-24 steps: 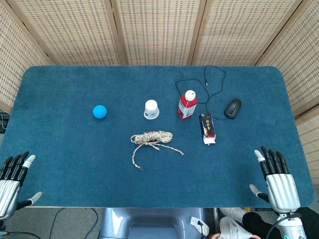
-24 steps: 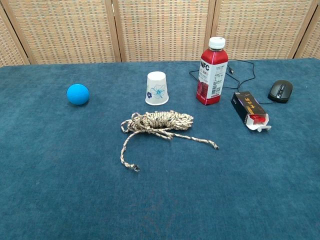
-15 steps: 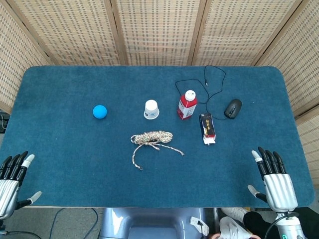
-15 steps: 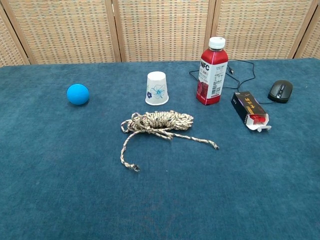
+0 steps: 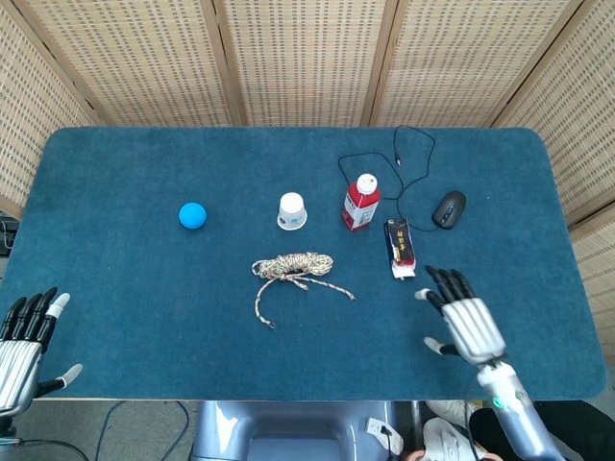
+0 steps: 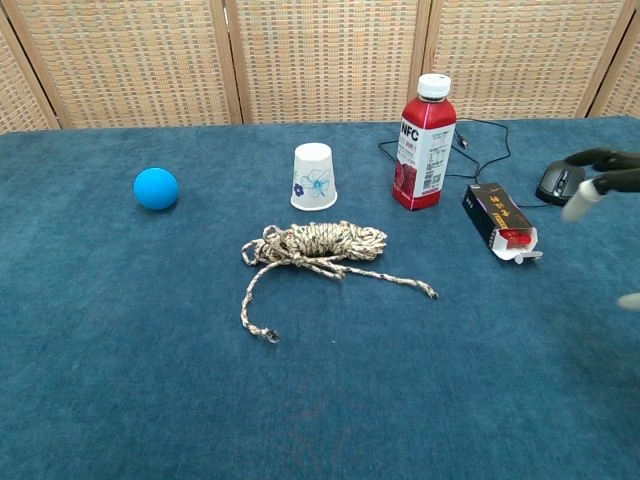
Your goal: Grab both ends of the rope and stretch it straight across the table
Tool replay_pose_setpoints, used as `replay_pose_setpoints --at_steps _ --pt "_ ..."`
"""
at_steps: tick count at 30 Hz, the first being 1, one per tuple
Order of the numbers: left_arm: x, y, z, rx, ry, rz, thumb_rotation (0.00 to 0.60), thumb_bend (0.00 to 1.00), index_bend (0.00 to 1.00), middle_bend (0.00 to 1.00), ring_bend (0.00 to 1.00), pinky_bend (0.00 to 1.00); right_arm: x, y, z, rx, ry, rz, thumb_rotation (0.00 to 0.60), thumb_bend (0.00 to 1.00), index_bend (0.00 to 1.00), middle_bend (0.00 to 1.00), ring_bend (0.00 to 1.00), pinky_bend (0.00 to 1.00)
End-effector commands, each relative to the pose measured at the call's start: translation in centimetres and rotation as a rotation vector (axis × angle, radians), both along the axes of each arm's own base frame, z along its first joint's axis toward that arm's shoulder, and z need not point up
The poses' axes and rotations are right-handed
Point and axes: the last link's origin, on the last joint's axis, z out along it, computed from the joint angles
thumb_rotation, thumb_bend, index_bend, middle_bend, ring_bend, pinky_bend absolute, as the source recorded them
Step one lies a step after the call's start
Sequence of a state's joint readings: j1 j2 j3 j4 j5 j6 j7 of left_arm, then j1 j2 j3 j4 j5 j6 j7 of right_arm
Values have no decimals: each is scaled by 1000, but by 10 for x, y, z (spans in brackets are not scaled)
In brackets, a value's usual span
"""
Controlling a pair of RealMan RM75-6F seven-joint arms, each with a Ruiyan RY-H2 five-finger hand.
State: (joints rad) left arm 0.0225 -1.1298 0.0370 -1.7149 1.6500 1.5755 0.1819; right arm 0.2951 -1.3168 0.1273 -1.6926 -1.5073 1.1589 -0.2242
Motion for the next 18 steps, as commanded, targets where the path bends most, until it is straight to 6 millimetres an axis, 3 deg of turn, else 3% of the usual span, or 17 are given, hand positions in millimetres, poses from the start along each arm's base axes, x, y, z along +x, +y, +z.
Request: replay_pose_setpoints --at_steps 1,9,18 --pt "0 3 -3 -5 9 7 600 95 0 0 0 0 26 -36 -32 60 -8 -9 600 187 345 0 0 0" --pt "-3 12 -10 -17 30 31 600 95 0 0 0 0 59 -73 -77 104 -1 -96 600 300 390 0 0 0" --pt "-3 15 -12 -28 32 41 600 95 0 0 0 0 83 -82 -111 108 57 -168 600 310 414 0 0 0"
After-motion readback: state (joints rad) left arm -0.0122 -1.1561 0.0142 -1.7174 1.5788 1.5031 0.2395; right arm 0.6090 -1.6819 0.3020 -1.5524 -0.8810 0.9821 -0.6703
